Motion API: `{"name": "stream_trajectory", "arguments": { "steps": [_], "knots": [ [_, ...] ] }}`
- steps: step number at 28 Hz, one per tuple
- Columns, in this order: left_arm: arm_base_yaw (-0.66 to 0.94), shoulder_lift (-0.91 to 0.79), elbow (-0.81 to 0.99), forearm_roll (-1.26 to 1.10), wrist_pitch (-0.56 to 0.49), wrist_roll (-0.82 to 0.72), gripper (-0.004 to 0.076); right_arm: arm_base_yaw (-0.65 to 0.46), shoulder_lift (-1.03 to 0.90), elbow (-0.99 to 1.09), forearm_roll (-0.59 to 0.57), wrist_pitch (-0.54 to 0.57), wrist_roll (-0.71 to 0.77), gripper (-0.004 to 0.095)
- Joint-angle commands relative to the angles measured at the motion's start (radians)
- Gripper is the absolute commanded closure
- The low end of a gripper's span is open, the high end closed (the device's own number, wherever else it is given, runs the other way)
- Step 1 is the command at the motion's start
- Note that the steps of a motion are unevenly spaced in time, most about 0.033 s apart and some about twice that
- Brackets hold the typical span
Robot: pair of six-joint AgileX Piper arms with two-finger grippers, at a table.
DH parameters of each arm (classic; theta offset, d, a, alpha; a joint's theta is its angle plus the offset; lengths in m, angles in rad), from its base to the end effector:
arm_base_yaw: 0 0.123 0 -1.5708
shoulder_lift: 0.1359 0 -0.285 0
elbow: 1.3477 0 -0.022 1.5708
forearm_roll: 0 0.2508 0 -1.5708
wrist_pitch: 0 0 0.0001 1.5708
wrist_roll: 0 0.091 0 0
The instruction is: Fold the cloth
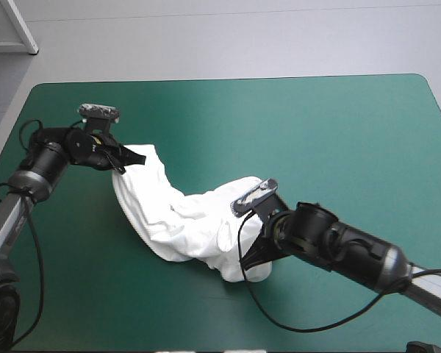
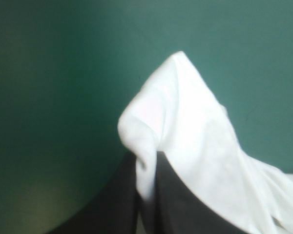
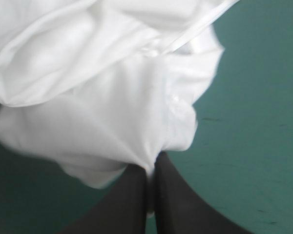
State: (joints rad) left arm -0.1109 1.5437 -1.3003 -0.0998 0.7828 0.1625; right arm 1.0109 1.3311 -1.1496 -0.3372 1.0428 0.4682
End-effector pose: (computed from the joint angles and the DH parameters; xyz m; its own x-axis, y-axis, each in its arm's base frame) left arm 0.3331 -0.0435 0.3159 -0.7833 0.1791 -0.5953 0.2244 0.9745 -0.0021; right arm 0.1606 0.2072 0.3265 -0.6711 -0.5488 -0.4984 -0.5752 0.8096 -0.1170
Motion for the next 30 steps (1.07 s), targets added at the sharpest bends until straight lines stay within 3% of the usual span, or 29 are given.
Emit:
{"name": "stream_trajectory", "arguments": {
  "steps": [1, 4, 11, 15, 19, 30],
  "knots": [
    [0.0, -0.117, -0.151, 0.005, 0.08, -0.002, 0.0732, -0.004, -0.091, -0.169, -0.144, 0.117, 0.003, 0.0923],
    [0.0, -0.169, -0.328, 0.005, 0.202, 0.026, 0.0732, -0.005, -0.132, -0.357, -0.26, 0.206, -0.043, 0.0923],
    [0.0, -0.219, -0.739, 0.03, 0.366, 0.04, 0.0732, -0.005, -0.15, -0.725, -0.386, 0.206, -0.162, 0.0923],
    [0.0, -0.228, -0.925, 0.201, 0.43, 0.025, 0.0732, -0.005, -0.152, -0.868, -0.452, 0.206, -0.224, 0.0923],
    [0.0, -0.242, -0.988, 0.422, 0.508, -0.066, 0.0732, -0.005, -0.161, -0.965, -0.493, 0.206, -0.269, 0.0923],
    [0.0, -0.375, -0.986, 0.32, 0.506, -0.05, 0.0732, -0.005, -0.171, -0.99, -0.351, 0.206, -0.276, 0.0922]
  ]
}}
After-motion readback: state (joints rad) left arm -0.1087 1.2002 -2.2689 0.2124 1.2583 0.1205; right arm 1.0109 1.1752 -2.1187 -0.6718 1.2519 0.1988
